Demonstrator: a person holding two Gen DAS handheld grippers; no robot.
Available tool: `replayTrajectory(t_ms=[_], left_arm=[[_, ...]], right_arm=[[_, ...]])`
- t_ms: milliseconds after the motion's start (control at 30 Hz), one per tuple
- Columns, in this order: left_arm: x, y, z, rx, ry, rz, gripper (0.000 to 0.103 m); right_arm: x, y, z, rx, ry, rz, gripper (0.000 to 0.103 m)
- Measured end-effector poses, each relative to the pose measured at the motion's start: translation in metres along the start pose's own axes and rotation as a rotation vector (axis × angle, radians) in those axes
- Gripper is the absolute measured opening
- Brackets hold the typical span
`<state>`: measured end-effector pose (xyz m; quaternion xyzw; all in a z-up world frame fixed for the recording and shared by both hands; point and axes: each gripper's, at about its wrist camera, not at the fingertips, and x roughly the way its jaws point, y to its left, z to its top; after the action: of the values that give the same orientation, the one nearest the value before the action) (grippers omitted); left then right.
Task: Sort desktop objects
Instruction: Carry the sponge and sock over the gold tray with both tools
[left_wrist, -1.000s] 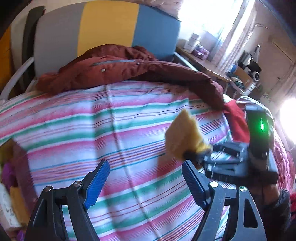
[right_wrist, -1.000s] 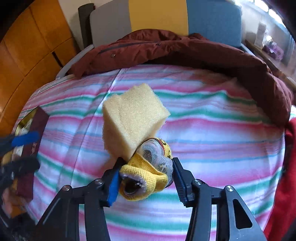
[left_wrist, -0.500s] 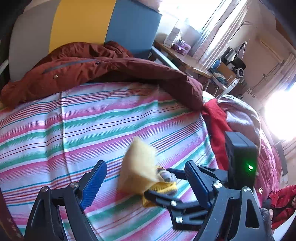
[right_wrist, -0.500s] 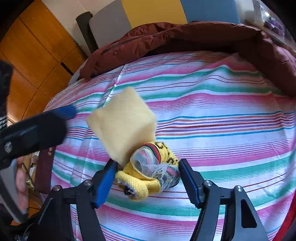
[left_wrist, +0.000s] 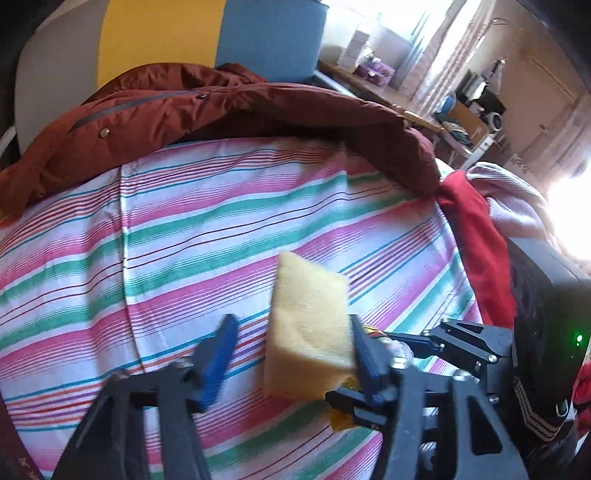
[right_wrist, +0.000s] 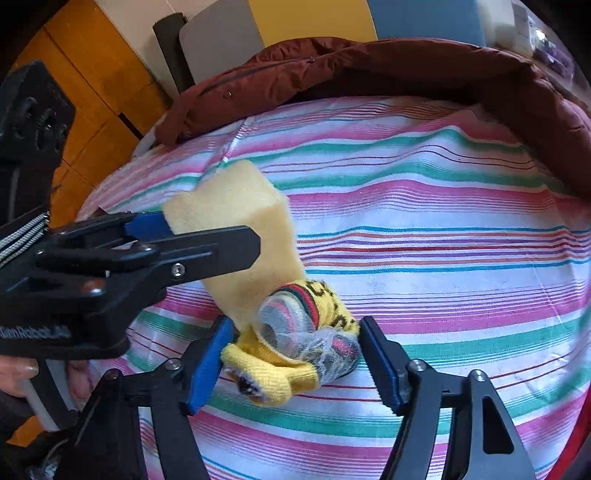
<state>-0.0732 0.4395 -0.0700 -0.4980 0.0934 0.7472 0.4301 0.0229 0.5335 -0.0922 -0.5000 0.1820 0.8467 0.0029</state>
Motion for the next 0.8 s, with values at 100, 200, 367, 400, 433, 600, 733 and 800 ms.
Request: replayTrajectory(t_ms=[100,200,367,400,433,600,733,800], left_arm=[[-0.004,0.001,-0.007,0.008,-0.027,0.006,0.037],[-0.018,0.005,-0.013,-0.016,-0.059,0.011,0.037],[-0.053,0.013,-0.026,-0.048,-0.130,0.071,0.037],[-0.060,0.015,-0.029,-0.052,-0.144,0.087,0.037],[-0.067,0.016,-0.032,-0.055,-0.156,0.102,0.037],[-0.117,0.029,-0.056,-0.078,-0.234,0.205,0.037],[-0.146,0.041,-0.074,-0.092,-0.265,0.270,0.037],[-0.158,0.047,-0.083,-0.104,-0.280,0.296,0.037]], right_arm=[[-0.001,0.005,0.000,-0.036,0.001,-0.027,0.049],[-0.006,0.008,0.002,-0.058,-0.010,-0.013,0.048],[-0.015,0.016,0.003,-0.082,-0.037,0.003,0.048],[-0.016,0.017,0.003,-0.086,-0.040,0.005,0.048],[-0.016,0.020,0.004,-0.093,-0.043,0.003,0.048],[-0.016,0.030,0.006,-0.109,-0.054,0.019,0.048],[-0.012,0.046,0.006,-0.124,-0.043,0.034,0.048],[-0.008,0.055,0.005,-0.141,-0.027,0.031,0.048]])
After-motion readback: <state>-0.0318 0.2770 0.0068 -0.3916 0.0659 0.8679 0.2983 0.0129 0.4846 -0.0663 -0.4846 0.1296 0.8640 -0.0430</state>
